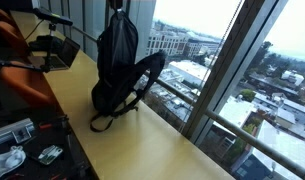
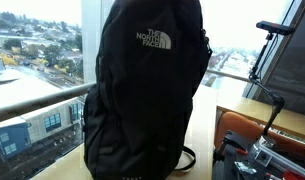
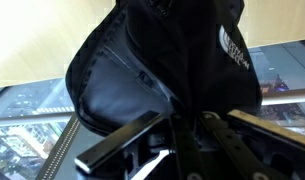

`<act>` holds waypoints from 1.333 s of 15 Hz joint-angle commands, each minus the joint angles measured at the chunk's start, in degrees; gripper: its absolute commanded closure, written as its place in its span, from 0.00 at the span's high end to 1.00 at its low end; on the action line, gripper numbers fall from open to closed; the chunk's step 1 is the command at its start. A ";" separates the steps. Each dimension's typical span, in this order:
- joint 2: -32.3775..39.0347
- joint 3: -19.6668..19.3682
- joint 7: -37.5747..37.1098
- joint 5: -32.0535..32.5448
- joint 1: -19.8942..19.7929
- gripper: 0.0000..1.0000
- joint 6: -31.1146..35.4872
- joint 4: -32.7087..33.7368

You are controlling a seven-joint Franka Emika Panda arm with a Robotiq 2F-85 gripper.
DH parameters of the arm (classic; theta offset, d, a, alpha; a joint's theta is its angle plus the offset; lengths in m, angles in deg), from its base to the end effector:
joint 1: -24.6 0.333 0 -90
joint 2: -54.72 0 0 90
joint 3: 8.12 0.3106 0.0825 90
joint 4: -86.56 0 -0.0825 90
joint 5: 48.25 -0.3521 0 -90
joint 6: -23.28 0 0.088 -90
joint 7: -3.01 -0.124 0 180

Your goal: Put the white cable in the black bag then lay the bag down.

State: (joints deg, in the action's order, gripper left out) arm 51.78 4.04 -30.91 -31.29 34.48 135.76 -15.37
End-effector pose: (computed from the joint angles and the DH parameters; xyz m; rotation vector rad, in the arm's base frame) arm 0.5107 0.1840 0.5769 2.9397 -0.1836 0.5126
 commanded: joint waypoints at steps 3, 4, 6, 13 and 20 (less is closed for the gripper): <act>-1.48 0.77 -1.11 -1.01 0.85 0.02 -1.38 3.70; -1.51 1.19 -1.46 -0.93 1.20 0.02 -1.53 3.89; -1.31 2.03 -2.34 -0.24 1.94 0.02 -1.82 4.20; -1.78 3.24 -3.27 -0.42 3.39 0.02 -1.11 3.11; -1.84 1.97 -2.41 -1.31 2.30 0.02 0.67 0.48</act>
State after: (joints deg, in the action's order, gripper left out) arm 51.70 6.85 -34.28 -32.09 37.51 135.37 -15.32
